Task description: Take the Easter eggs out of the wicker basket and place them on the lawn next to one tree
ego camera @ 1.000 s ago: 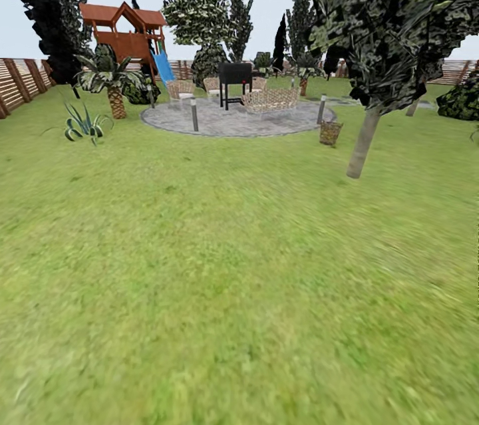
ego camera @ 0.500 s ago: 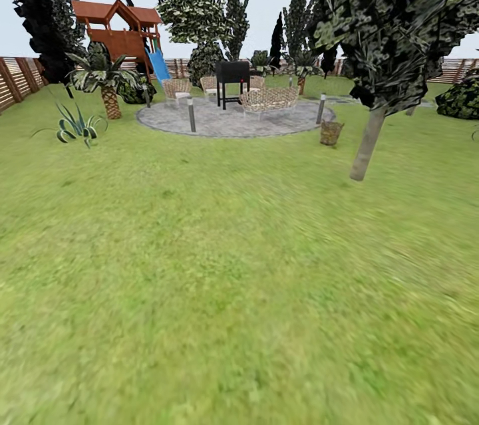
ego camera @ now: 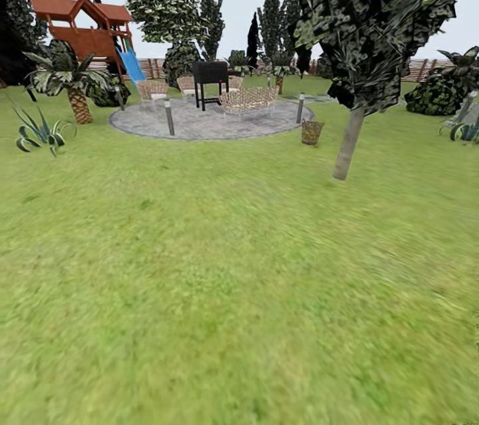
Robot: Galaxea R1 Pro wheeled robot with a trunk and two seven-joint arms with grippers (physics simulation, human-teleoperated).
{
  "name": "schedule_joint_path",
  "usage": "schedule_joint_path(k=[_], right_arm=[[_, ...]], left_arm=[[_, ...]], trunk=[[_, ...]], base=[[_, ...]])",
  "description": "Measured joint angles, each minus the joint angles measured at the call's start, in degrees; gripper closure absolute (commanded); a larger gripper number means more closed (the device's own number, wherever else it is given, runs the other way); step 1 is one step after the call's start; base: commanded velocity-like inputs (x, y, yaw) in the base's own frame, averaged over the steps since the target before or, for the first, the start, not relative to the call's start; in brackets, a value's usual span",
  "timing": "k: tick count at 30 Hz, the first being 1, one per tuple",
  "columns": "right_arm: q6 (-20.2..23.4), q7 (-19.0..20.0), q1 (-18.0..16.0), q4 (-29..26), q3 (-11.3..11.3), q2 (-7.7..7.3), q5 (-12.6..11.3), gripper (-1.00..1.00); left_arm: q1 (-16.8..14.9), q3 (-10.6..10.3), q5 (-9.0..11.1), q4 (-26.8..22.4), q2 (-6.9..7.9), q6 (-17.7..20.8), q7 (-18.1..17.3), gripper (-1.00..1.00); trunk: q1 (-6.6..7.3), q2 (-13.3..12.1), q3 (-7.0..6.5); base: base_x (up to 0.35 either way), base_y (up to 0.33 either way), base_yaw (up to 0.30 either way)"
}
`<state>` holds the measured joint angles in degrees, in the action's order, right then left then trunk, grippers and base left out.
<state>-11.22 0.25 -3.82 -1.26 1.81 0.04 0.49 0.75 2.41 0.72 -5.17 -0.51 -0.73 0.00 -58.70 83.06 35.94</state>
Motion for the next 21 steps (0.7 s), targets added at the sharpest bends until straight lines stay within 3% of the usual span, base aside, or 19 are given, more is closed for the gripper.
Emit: schedule_joint_path(k=[12, 21], right_arm=[[0.0, 0.0, 0.0, 0.0, 0.1, -0.02, 0.0, -1.0], [0.0, 0.0, 0.0, 0.0, 0.1, 0.02, 0.0, -1.0]], left_arm=[[0.0, 0.0, 0.0, 0.0, 0.0, 0.0, 0.0, -1.0], [0.0, 0.0, 0.0, 0.0, 0.0, 0.0, 0.0, -1.0]], trunk=[[0.0, 0.0, 0.0], [0.0, 0.0, 0.0]], base=[[0.314, 0.121, -0.27], [0.314, 0.131, -0.028]])
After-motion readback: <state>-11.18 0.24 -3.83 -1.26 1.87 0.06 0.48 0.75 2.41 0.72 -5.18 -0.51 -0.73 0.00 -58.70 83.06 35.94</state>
